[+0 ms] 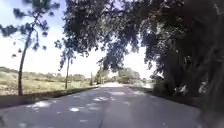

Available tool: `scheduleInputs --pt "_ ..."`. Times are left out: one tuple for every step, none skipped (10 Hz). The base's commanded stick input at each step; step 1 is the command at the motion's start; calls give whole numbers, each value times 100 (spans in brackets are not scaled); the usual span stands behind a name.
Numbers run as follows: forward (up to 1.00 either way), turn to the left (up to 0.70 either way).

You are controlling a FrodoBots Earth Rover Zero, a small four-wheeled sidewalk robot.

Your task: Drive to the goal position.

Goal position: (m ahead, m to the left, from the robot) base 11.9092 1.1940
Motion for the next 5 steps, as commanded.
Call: scheduleInputs --pt "85 0" --pt "85 0" --pt "85 0" --pt "85 0" --pt "85 0"
